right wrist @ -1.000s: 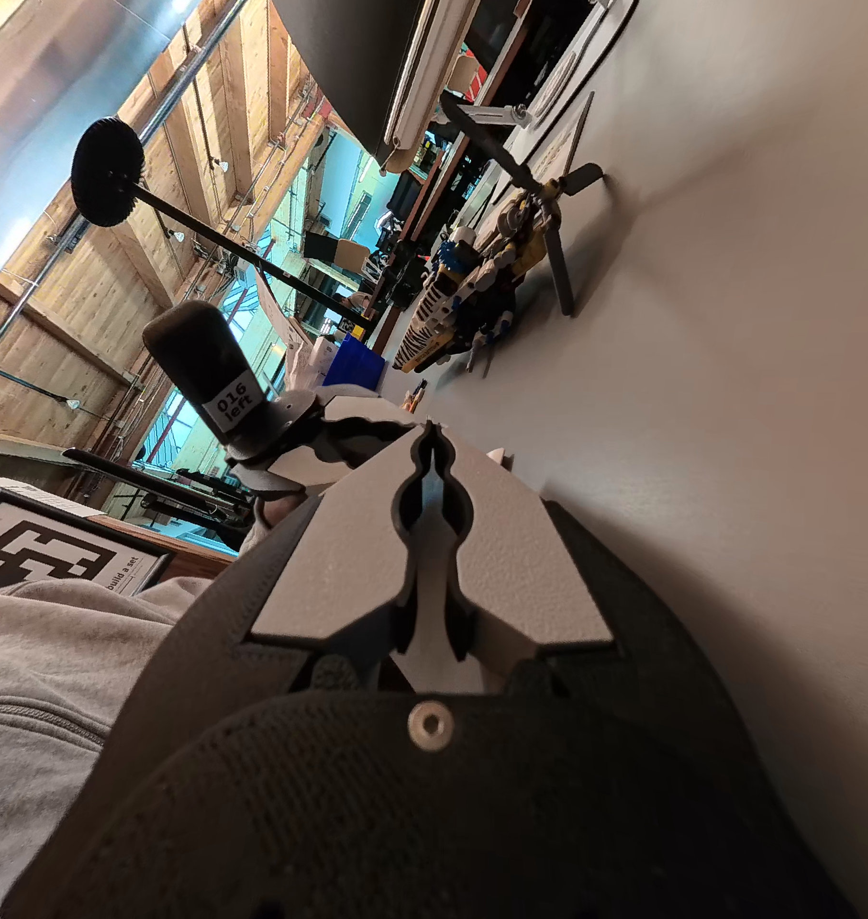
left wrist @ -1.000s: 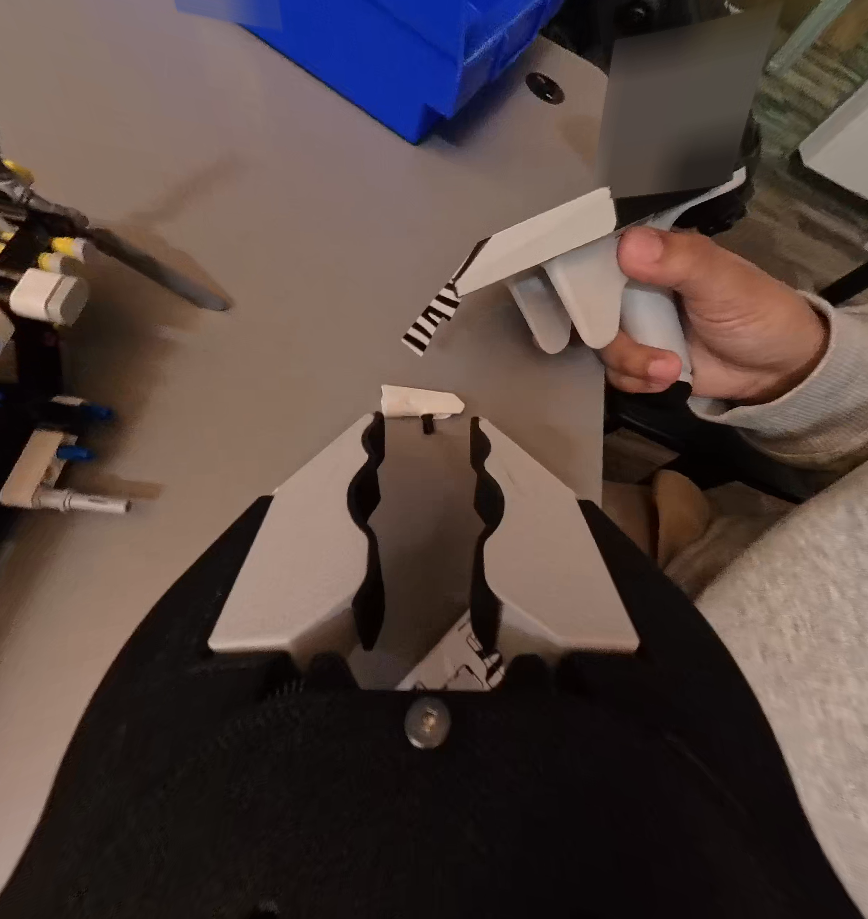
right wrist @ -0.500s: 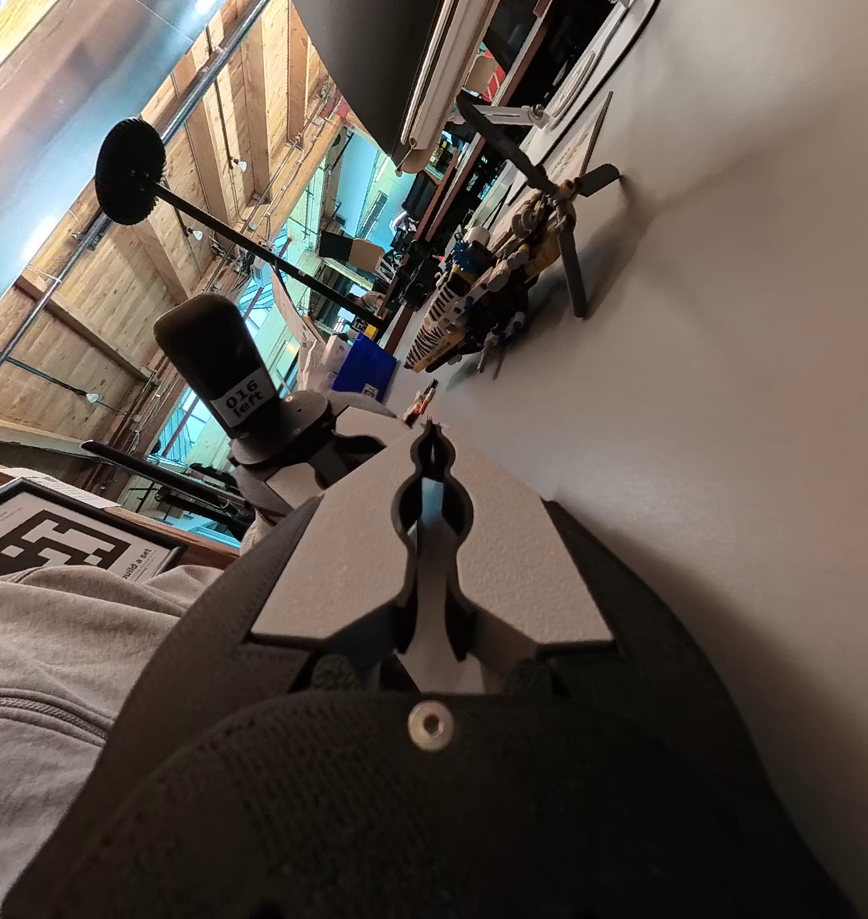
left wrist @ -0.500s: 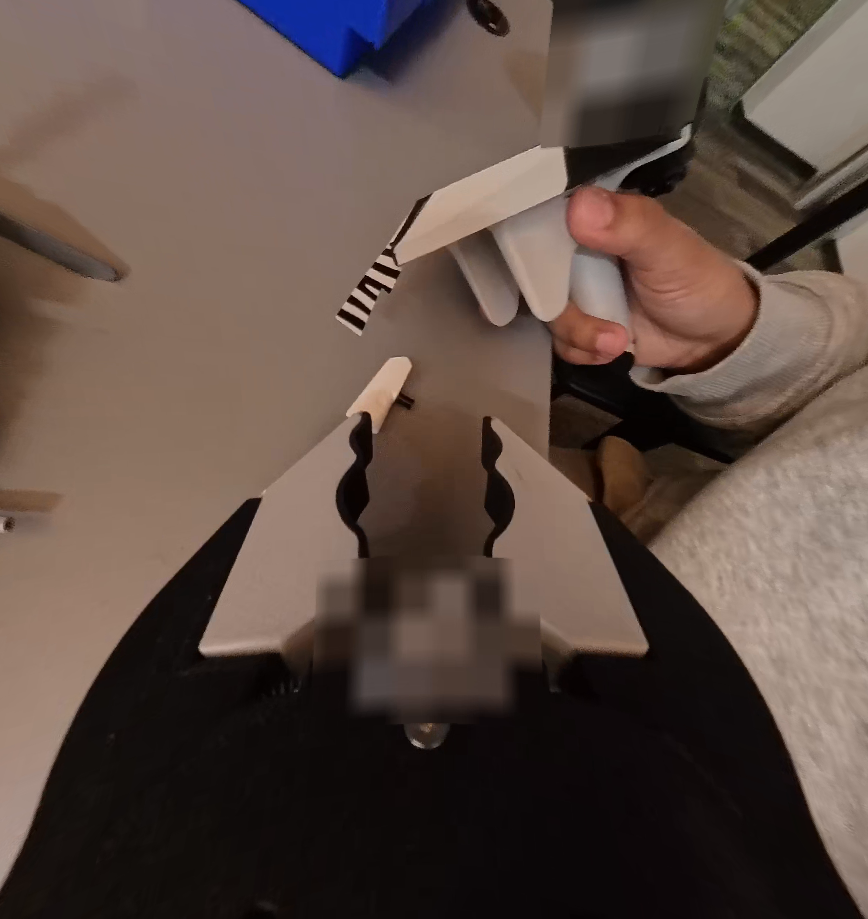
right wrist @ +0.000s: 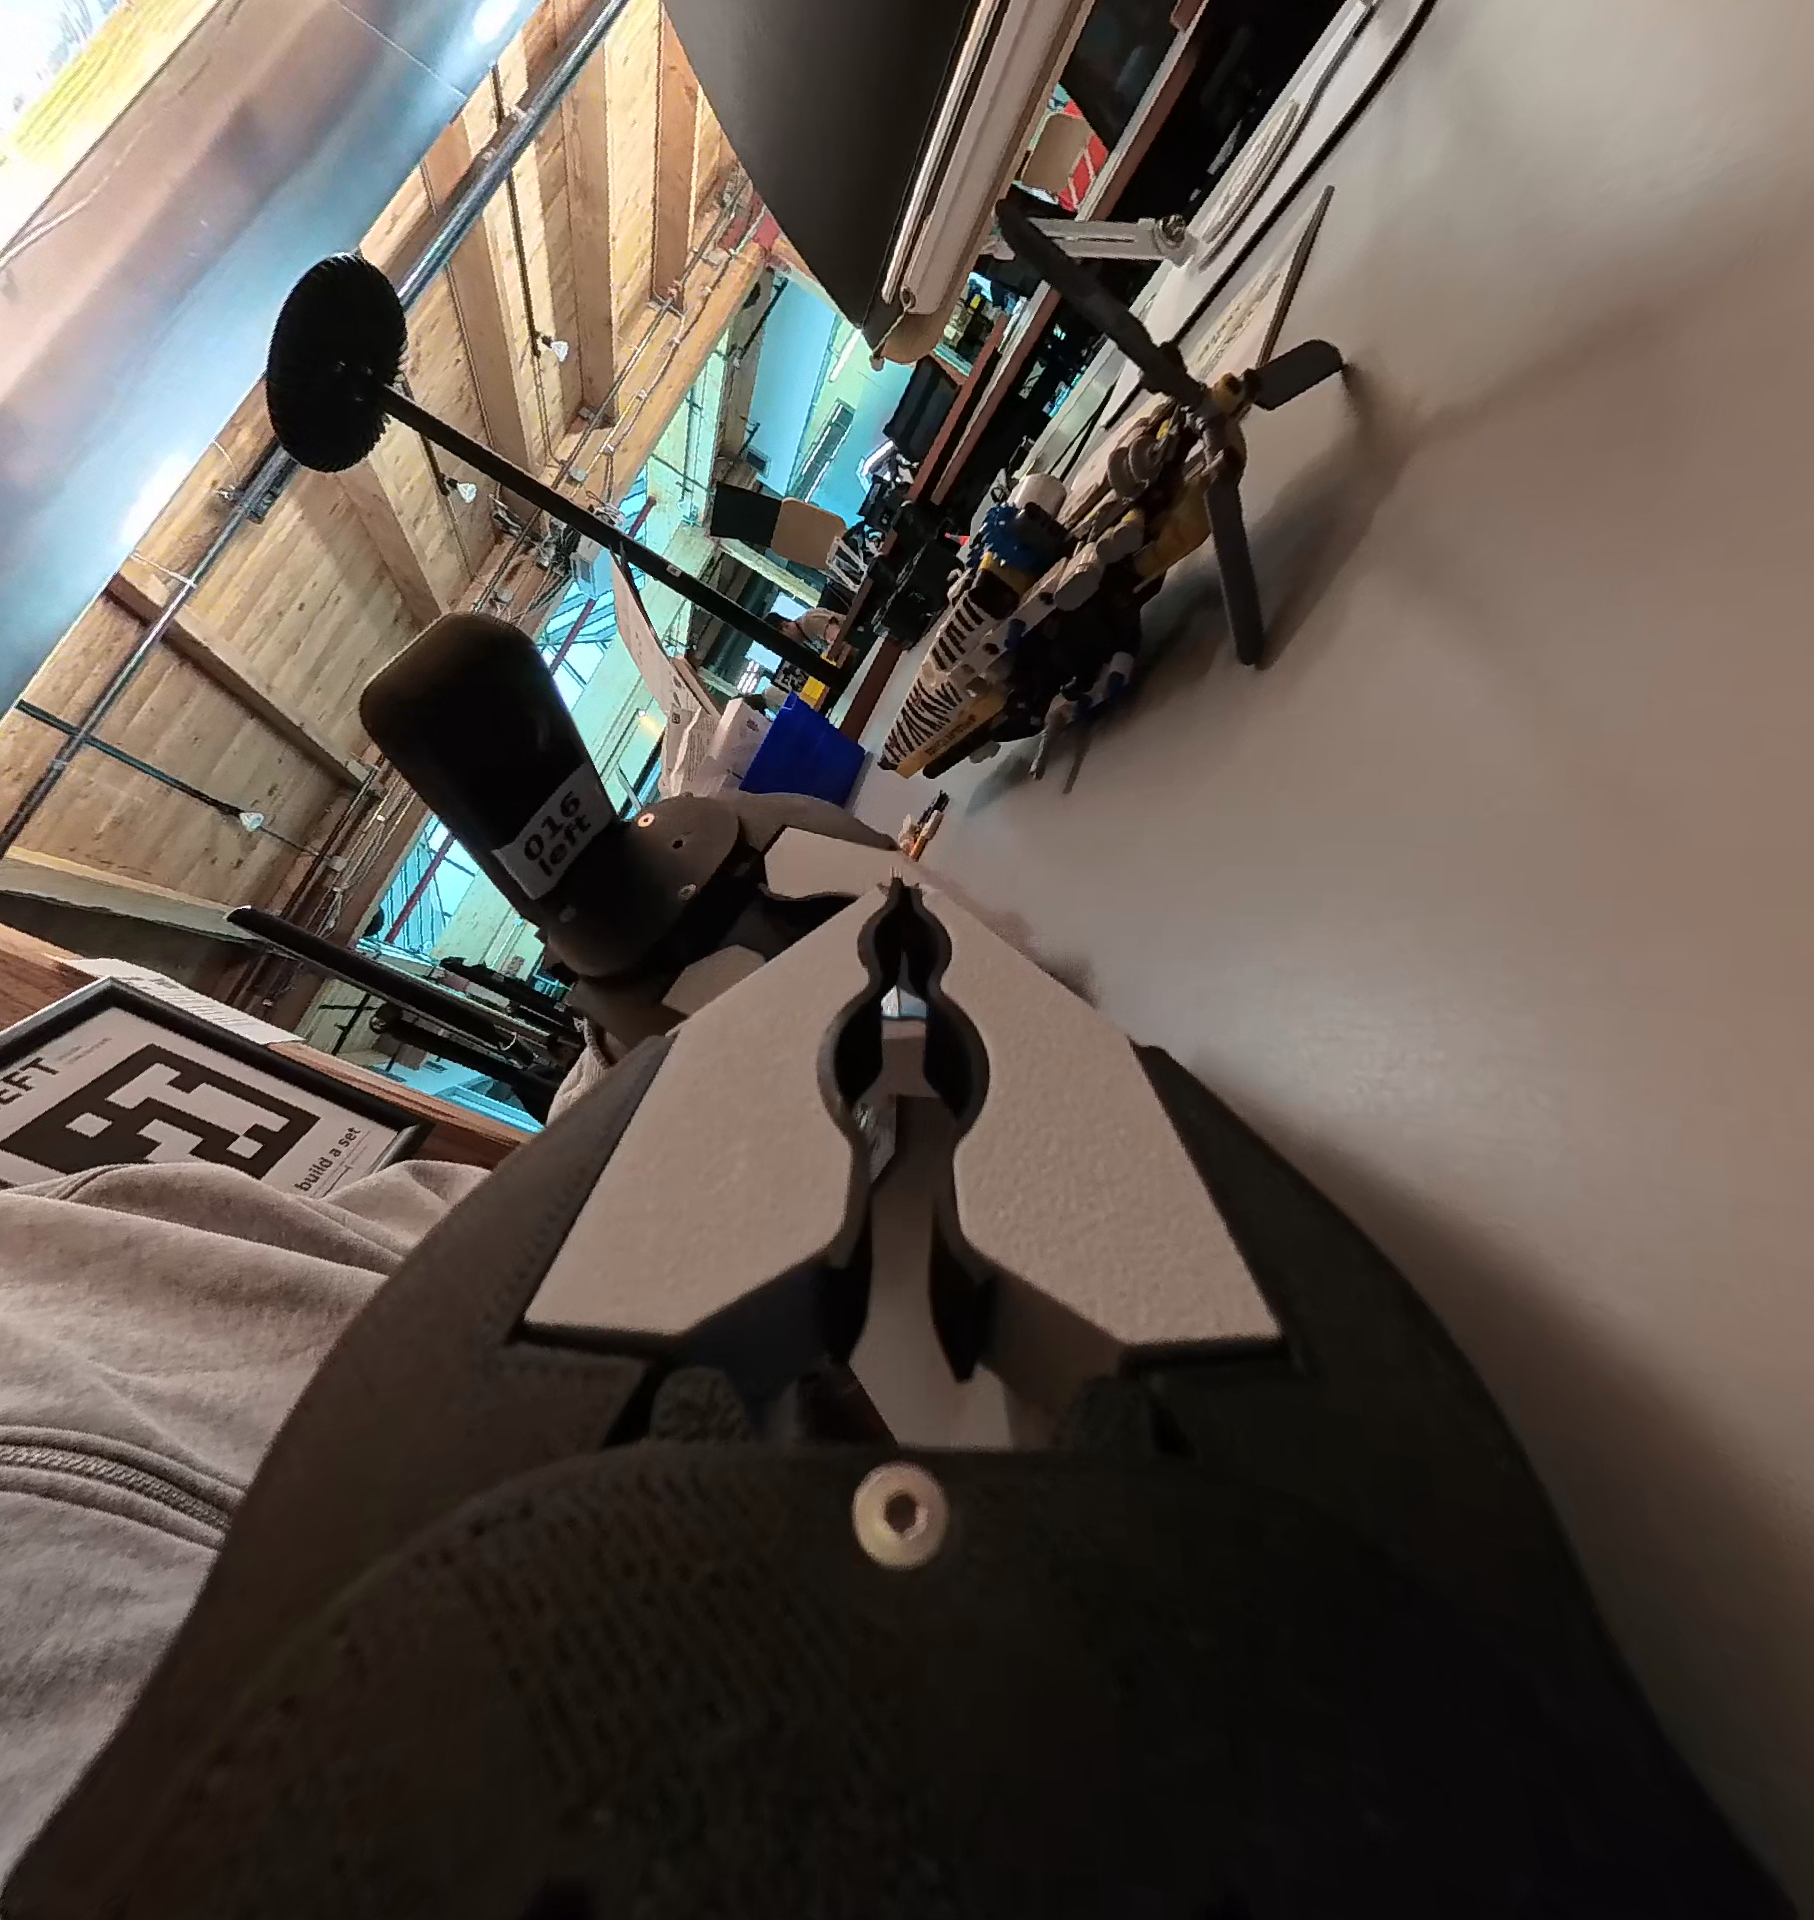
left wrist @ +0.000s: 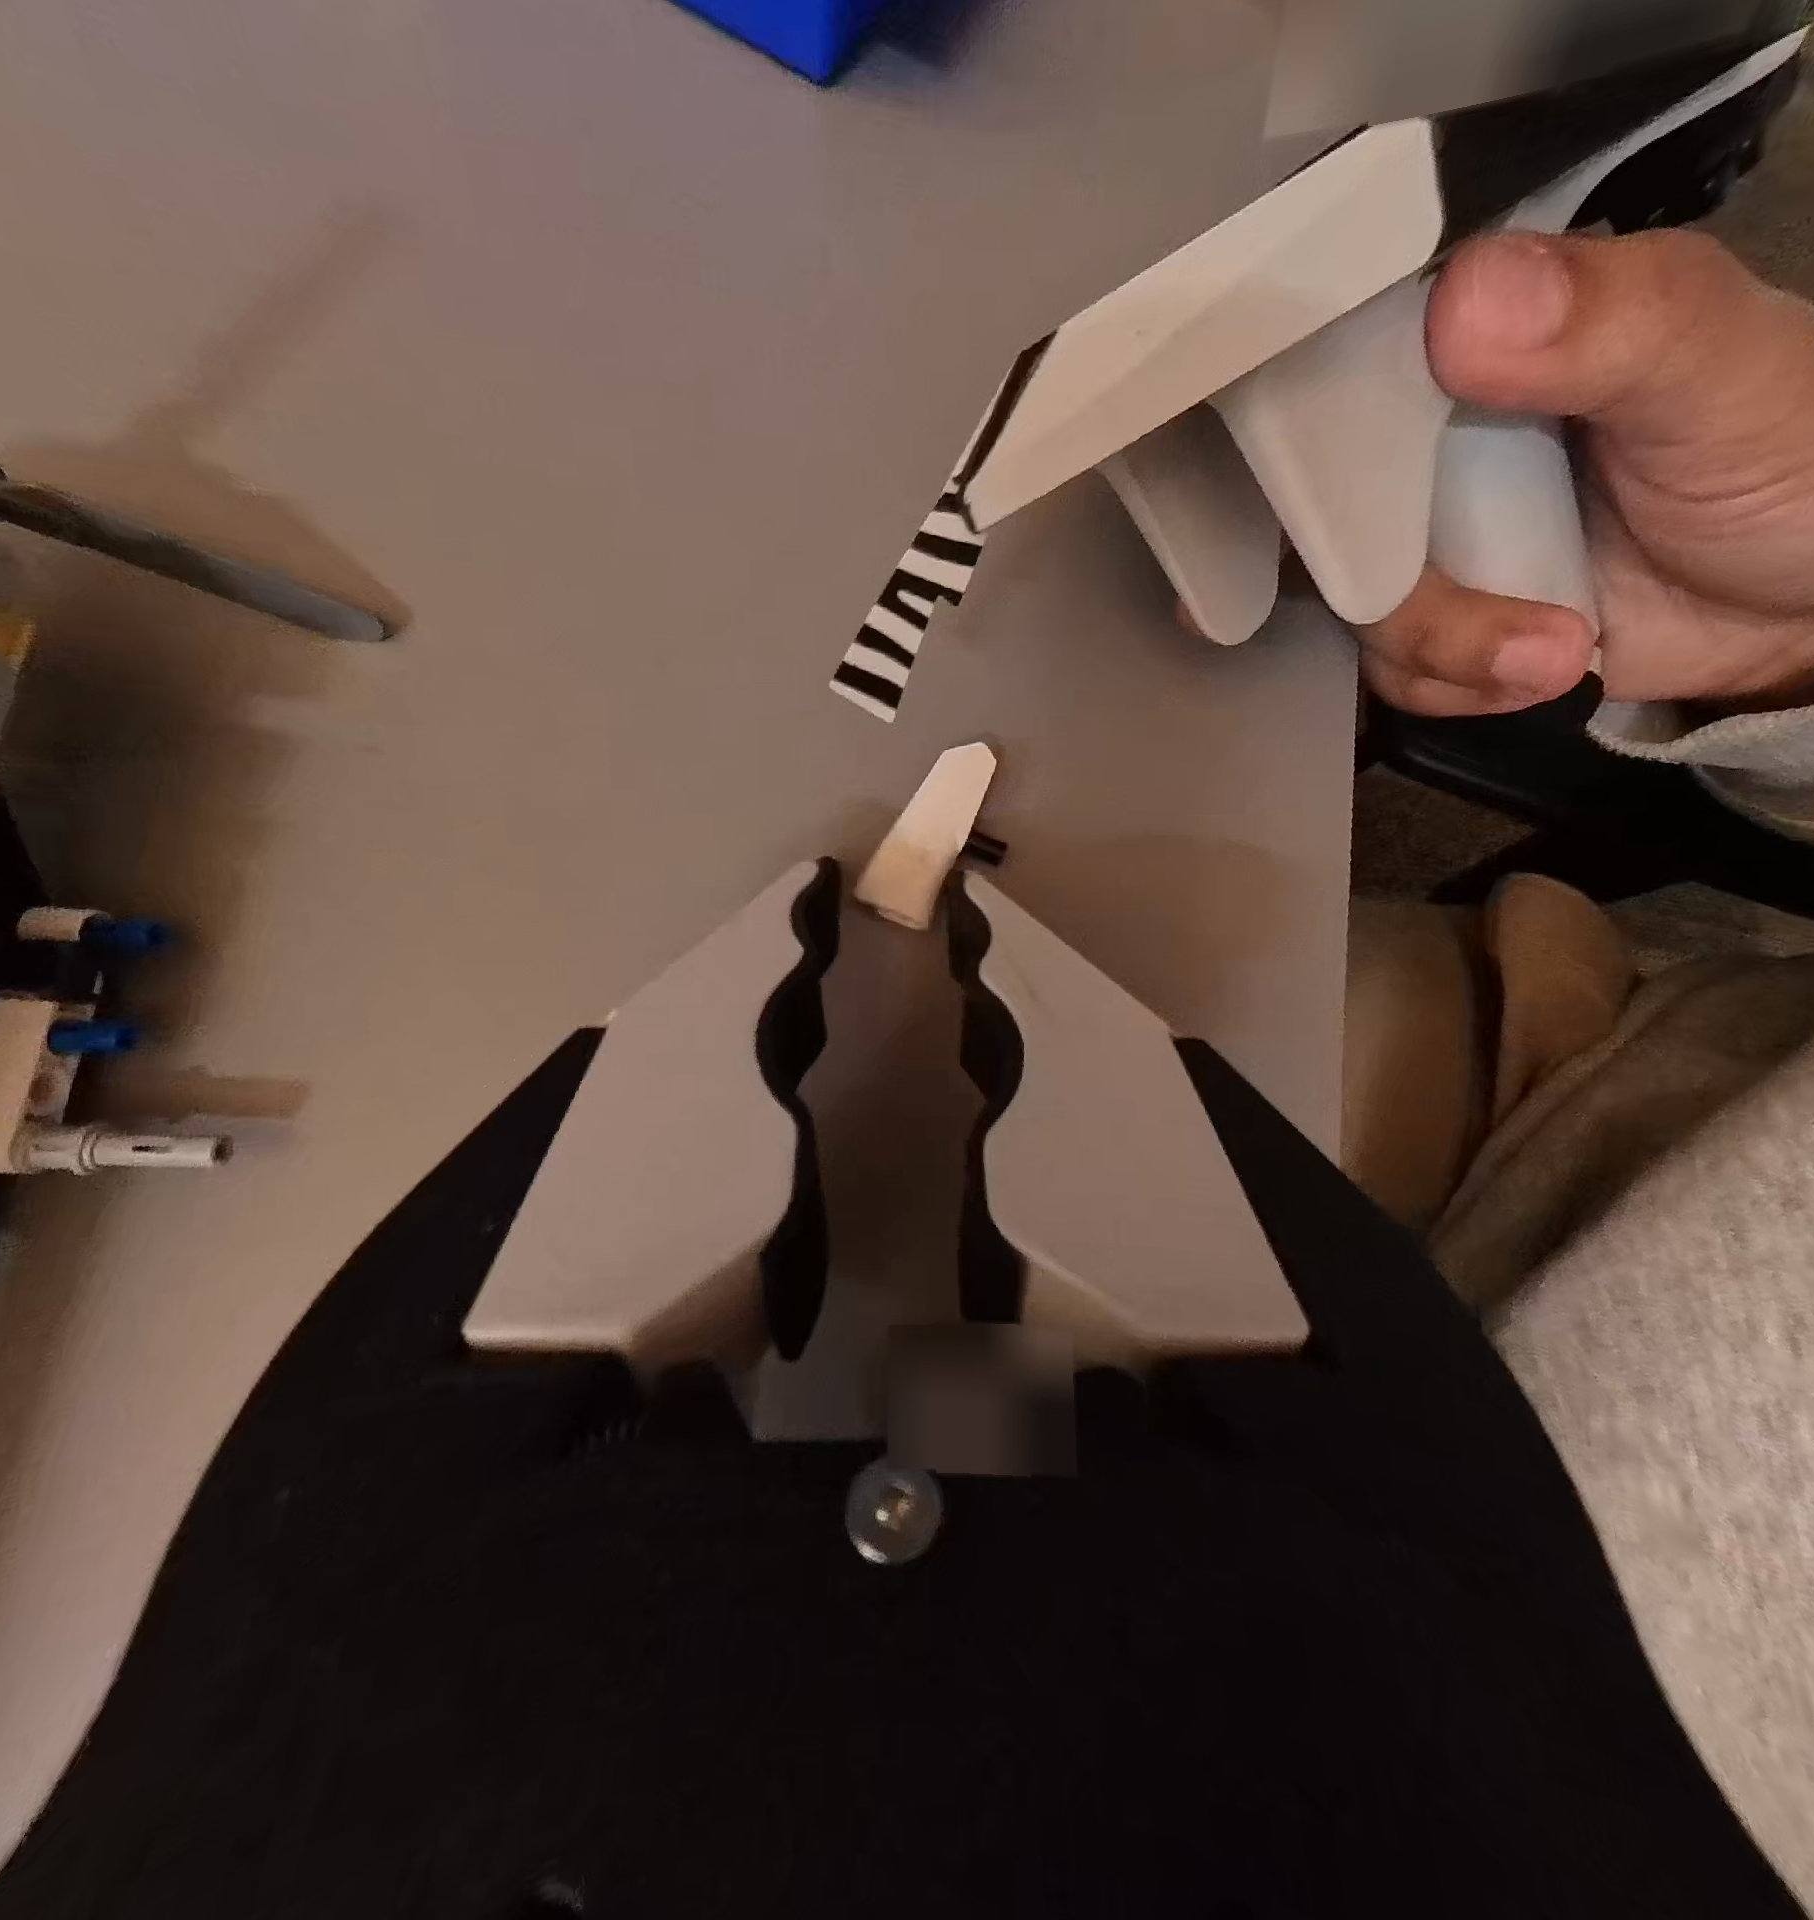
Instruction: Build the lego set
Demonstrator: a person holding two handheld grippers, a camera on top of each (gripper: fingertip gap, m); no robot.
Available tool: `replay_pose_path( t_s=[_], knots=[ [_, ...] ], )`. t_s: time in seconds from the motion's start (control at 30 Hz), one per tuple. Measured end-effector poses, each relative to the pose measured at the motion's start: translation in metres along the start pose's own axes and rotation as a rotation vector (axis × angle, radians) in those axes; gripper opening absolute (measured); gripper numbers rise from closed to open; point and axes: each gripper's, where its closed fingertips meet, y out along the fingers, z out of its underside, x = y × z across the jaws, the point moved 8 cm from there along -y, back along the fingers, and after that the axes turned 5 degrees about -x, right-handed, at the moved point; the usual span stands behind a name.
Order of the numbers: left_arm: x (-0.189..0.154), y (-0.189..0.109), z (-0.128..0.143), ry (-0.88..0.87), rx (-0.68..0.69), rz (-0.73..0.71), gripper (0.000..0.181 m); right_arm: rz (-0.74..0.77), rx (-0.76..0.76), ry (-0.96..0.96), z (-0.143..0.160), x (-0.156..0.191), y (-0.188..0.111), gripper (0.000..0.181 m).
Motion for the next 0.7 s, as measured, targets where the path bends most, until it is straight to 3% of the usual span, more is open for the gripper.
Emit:
replay_pose_path(
  t_s=[0.4, 0.5, 0.7],
  knots=[
    [-0.012, -0.029, 0.027, -0.017, -0.007, -0.151, 0.017, 0.034, 0.049, 0.007, 0.007, 0.002, 0.007, 0.000],
    [-0.019, -0.030, 0.029, -0.065, -0.027, -0.129, 0.027, 0.043, 0.097, 0.004, 0.016, 0.005, 0.016, 0.000],
    [-0.016, -0.032, 0.032, -0.112, -0.068, -0.110, 0.030, 0.083, 0.149, -0.014, 0.023, 0.008, 0.021, 0.000]
  ],
)
